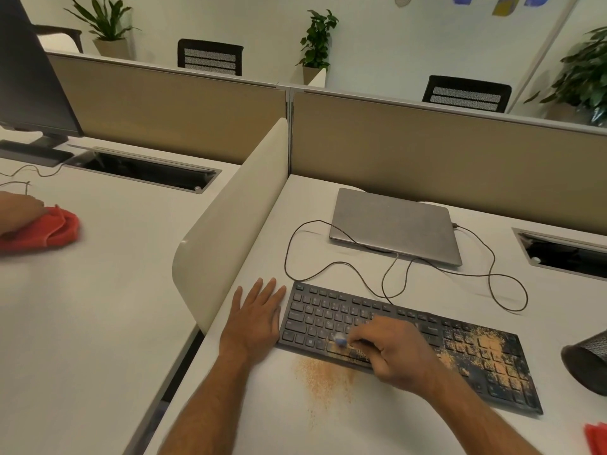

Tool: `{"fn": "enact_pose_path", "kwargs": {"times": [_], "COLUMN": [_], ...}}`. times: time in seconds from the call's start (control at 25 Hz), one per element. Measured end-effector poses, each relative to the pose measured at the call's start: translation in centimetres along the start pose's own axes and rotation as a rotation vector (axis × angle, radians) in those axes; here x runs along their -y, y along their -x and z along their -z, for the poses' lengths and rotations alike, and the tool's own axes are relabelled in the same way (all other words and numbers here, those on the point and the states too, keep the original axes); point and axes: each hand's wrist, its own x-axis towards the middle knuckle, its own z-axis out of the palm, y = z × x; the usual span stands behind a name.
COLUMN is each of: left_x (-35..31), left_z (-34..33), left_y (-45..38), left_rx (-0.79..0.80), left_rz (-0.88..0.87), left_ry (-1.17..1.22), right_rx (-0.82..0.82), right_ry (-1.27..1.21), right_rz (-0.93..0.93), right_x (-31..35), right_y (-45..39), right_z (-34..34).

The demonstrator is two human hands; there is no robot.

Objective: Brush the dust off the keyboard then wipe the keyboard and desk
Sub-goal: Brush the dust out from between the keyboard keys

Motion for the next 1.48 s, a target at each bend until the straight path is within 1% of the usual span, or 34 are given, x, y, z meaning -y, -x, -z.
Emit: {"fn": "enact_pose_path", "kwargs": {"times": [0.16,0.24,0.32,0.44,0.52,0.6,0.68,0.76,0.92,1.04,1.2,1.48], "left_x": [0.0,0.0,0.0,0.0,-0.1,-0.1,-0.2,-0.2,-0.1,-0.2,-0.2,-0.3], "left_z": [0.0,0.1,0.1,0.1,0.2,0.3,0.4,0.4,0.3,0.3,0.6,0.6], "left_y": [0.0,0.0,0.0,0.0,0.0,0.1,0.1,0.1,0.1,0.0,0.1,0.1], "left_rx": [0.004,0.011,0.008,0.007,0.004,0.012,0.022,0.027,0.022,0.027,0.041,0.047], "left_rz": [-0.001,0.001,0.004,0.001,-0.001,0.0,0.002,0.002,0.005,0.005,0.008,0.009], "left_ry": [-0.003,-0.002,0.004,0.005,0.007,0.001,-0.008,-0.01,-0.001,-0.01,-0.019,-0.022], "right_rx": [-0.044,-0.031,-0.014,-0.072,-0.041,-0.025,-0.082,-0.112,-0.03,-0.018,-0.035,-0.075], "right_ry": [-0.021,0.008,-0.039,-0.061,-0.025,-0.061,-0.12,-0.095,0.017,0.041,0.031,-0.059], "right_rz": [-0.039,-0.006,-0.011,-0.045,-0.009,0.004,-0.034,-0.053,-0.055,-0.049,-0.02,-0.059], "right_x": [-0.1,0.2,0.3,0.3,0.7,1.1,0.9,0.5,-0.7,-0.7,0.1,0.1], "right_y": [-0.2,-0.2,-0.2,-0.4,-0.4,-0.3,-0.3,-0.2,0.7,0.9,0.2,-0.7], "right_z": [0.3,0.0,-0.2,-0.3,-0.4,-0.6,-0.6,0.0,1.1,0.7,-0.2,-1.3]}}
